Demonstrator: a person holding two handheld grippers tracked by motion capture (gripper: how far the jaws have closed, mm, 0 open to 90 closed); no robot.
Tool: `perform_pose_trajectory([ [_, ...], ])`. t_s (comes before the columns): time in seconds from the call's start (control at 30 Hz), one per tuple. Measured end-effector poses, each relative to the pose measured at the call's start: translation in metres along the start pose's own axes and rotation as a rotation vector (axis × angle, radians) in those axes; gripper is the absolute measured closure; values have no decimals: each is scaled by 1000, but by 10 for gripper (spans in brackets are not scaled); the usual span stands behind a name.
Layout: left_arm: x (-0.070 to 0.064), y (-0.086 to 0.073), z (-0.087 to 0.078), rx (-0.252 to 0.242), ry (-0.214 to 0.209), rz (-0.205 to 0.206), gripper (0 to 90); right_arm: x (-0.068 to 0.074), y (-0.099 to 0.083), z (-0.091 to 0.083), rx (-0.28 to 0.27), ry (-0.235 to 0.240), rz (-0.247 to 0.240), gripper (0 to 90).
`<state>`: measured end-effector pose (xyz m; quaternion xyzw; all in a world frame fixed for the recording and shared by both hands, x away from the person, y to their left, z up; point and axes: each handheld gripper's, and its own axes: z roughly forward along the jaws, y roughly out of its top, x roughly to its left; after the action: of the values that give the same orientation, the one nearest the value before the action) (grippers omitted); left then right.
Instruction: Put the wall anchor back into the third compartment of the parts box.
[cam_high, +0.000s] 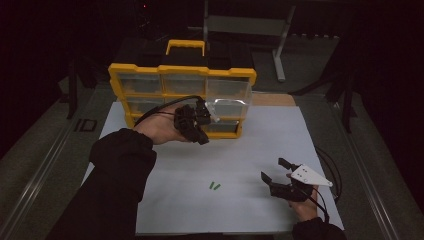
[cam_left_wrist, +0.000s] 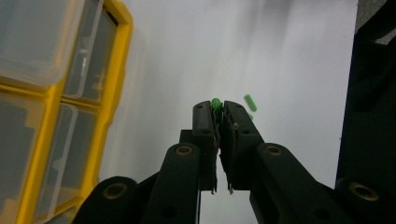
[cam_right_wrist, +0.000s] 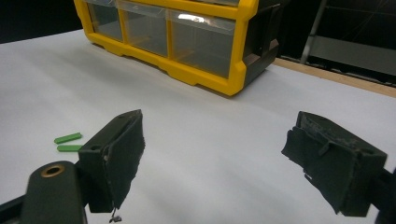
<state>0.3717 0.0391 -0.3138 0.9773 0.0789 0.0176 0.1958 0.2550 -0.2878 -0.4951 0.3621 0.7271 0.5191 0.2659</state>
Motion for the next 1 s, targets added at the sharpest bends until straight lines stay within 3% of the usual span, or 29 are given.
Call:
perform_pose_trajectory([
  [1.0, 9, 23, -42, -51, 8, 34, 841, -1, 0, 0, -1, 0, 3, 171],
])
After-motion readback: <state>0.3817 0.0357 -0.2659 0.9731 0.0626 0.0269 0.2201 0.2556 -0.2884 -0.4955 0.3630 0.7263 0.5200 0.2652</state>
